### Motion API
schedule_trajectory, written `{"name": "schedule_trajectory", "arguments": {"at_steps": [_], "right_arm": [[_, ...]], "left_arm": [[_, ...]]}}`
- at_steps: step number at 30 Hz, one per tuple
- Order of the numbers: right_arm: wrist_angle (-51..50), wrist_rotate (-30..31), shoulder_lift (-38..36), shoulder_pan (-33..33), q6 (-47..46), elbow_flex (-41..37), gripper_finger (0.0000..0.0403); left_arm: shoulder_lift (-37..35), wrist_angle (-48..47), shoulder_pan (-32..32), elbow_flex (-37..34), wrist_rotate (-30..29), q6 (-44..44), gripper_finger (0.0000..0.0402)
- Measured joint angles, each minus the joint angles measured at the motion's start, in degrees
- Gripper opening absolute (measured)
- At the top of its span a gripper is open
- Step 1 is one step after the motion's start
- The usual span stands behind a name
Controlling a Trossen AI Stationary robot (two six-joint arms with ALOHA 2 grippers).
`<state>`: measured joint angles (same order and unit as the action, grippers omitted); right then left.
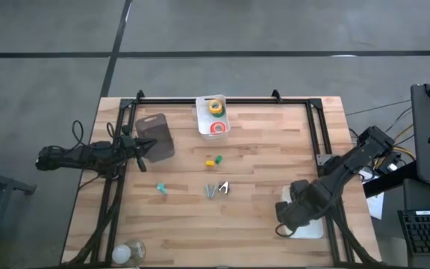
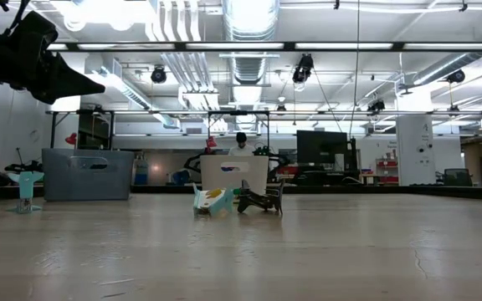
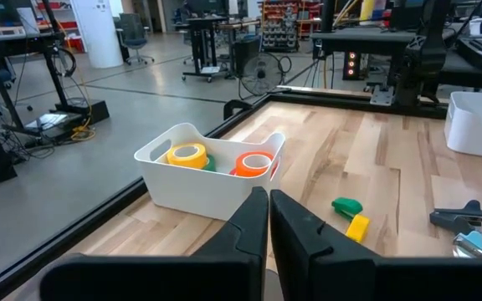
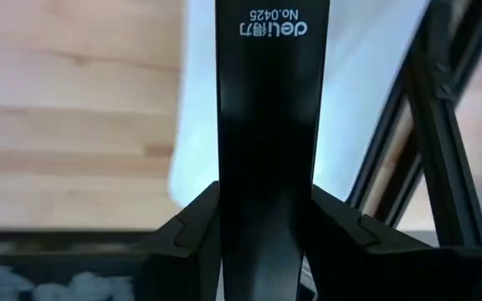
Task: Pick and place Stapler, Stapler remover, tape
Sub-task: Put the black stapler into the bottom white bin
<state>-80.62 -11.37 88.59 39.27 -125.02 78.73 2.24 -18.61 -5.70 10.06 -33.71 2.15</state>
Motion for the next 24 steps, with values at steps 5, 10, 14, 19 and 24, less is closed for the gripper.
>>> {"name": "schedule_trajectory", "arguments": {"at_steps": [5, 10, 14, 19, 24], "right_arm": [[5.9, -0.9, -0.5, 0.9, -2.4, -6.0, 0.0130], [15.2, -1.0, -2.1, 1.0, -2.4, -13.5, 0.0121], [20.7, -1.1, -4.2, 1.8, -4.3, -18.6, 0.0124], [23.1, -1.3, -7.8, 2.2, -5.5, -23.7, 0.0124], [24.8, -1.2, -11.3, 2.2, -6.1, -28.6, 0.0123]], "left_arm": [[0.0, 0.0, 0.0, 0.0, 0.0, 0.0, 0.0021], [0.0, 0.0, 0.0, 0.0, 0.0, 0.0, 0.0019], [0.0, -0.1, 0.0, 0.0, 0.0, 0.0, 0.0020], [0.0, -0.4, 0.0, 0.0, 0.0, 0.0, 0.0020], [0.0, -0.5, 0.0, 0.0, 0.0, 0.0, 0.0019]]}}
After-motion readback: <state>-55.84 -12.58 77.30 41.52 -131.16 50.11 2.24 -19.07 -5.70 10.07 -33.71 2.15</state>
